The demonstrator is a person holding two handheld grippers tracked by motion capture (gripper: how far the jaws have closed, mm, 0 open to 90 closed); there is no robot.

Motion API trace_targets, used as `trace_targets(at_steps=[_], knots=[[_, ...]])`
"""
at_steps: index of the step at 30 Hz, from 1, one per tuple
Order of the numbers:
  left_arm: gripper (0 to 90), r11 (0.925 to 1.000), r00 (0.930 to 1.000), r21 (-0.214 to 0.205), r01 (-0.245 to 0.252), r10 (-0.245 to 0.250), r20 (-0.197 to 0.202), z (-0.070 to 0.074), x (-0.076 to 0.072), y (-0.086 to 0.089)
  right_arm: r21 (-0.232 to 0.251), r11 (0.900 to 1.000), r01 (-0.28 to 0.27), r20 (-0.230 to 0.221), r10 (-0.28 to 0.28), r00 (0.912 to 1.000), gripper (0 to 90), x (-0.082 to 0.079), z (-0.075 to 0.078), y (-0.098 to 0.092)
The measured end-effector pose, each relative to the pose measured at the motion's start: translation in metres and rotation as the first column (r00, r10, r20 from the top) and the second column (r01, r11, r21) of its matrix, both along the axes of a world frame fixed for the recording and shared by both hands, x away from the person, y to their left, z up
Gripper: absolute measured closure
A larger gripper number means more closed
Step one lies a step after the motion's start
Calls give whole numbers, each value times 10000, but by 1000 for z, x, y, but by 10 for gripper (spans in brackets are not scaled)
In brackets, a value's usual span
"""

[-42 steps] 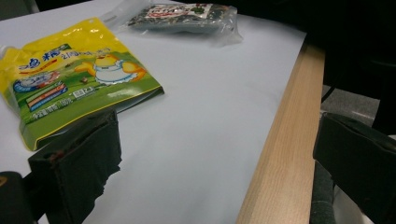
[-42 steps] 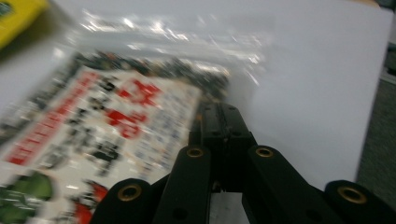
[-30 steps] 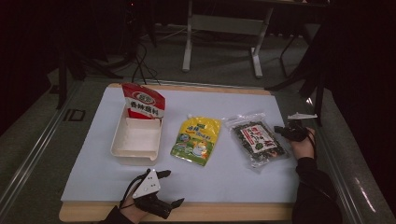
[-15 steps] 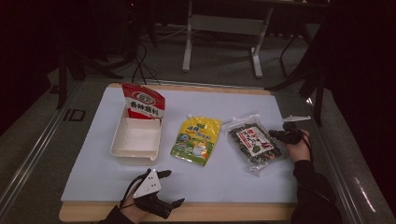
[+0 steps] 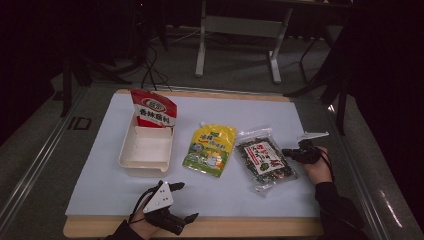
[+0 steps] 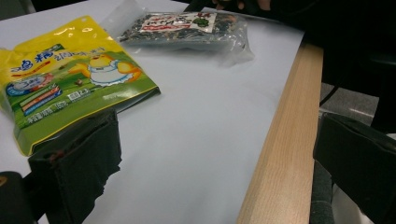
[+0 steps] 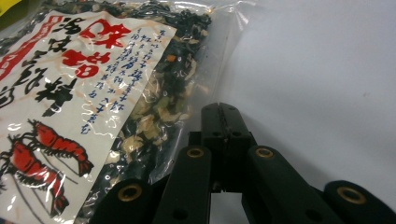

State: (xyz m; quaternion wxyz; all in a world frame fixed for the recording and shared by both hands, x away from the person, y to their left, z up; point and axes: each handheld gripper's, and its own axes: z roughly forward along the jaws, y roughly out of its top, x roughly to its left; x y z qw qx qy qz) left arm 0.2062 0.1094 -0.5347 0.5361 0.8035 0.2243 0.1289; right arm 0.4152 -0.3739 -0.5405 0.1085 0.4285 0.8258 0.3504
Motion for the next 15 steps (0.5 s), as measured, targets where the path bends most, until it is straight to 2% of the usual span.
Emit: trace_targets(at_steps=[6, 7, 15], knots=[[21, 10000, 10000, 0, 2, -2, 19, 1, 0, 0, -102, 9995, -315, -7, 314, 9995, 900, -19, 0, 10], [21, 10000, 10000, -4, 8, -8, 8, 0, 0, 0, -86, 9989, -465, 8, 465, 9989, 900, -29, 0, 16], [21, 10000, 10000, -12, 79, -79, -6, 1, 0, -2, 37, 9978, -667, 26, 667, 9978, 900, -47, 0, 25]])
